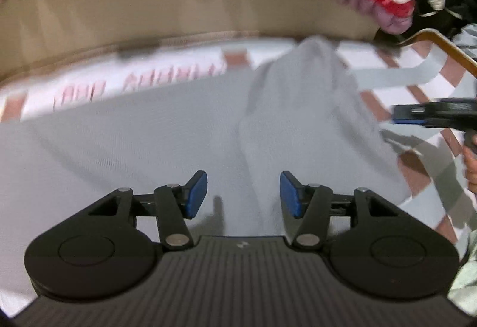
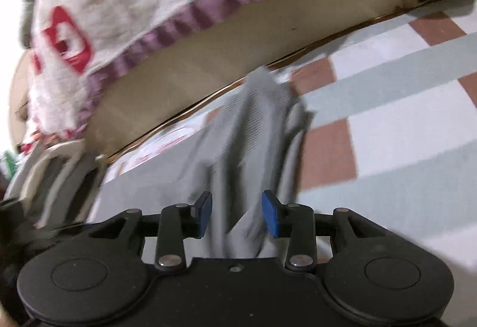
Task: Fold clothes
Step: 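Open both grippers and release the folded hem onto the shirt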
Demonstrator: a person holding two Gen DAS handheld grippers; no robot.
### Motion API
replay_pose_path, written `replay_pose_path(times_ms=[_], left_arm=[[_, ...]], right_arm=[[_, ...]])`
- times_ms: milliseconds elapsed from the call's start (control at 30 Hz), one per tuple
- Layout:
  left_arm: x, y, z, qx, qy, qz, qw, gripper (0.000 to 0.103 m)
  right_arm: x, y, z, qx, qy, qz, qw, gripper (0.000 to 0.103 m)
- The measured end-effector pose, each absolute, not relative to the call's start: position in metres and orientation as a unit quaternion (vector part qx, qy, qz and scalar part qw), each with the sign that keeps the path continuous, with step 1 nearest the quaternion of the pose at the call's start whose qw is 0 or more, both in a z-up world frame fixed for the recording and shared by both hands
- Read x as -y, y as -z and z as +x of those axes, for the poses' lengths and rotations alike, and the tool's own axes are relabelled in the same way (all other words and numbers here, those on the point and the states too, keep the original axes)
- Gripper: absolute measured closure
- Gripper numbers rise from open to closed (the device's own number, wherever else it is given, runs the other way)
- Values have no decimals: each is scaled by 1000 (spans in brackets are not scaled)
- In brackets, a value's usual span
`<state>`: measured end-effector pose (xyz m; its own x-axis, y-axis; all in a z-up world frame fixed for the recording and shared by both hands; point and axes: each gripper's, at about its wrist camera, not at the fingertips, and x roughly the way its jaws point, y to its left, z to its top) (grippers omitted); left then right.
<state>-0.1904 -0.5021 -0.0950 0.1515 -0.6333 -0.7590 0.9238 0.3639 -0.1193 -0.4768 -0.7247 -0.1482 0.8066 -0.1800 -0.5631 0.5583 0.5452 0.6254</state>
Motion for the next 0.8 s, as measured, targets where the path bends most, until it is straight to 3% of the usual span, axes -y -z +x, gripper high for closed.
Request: replay_pose_path(times_ms=[100,200,233,333,467,500,533,567,633,667,733,800], left_arm=[[515,93,-201,-349,568,192,720,45],[530,110,-210,-350,573,206,712,45],[534,116,-211,-355,563,216,715,45],[535,126,-209,-375,543,216,719,45],[529,132,-197,-407,534,182,718,45],[529,134,-196,-413,532,175,718,45],[532,134,-196,-415,531,172,719,45],[533,134,-196,-416,530,171,719,45],[535,136,-196,-415,534,169,717,45],[535,136,-196,-414,536,169,716,44],[535,139,-196,-415,534,163,718,44],[534,139,-196,-420,528,148,723,44]], right_arm=[[745,171,-446,-239,223,410,852,60],[758,190,-425,-235,254,388,854,66],[758,190,-419,-241,262,374,856,95],[731,168,-432,-214,288,335,871,97],[718,171,-458,-245,332,344,843,98],[725,178,-458,-260,327,348,839,96],[730,175,-457,-263,321,341,843,84],[735,173,-456,-266,314,334,848,79],[749,157,-464,-224,300,347,860,73],[760,150,-467,-198,290,357,865,61],[787,141,-458,-181,268,376,868,48],[819,139,-436,-199,243,391,865,48]])
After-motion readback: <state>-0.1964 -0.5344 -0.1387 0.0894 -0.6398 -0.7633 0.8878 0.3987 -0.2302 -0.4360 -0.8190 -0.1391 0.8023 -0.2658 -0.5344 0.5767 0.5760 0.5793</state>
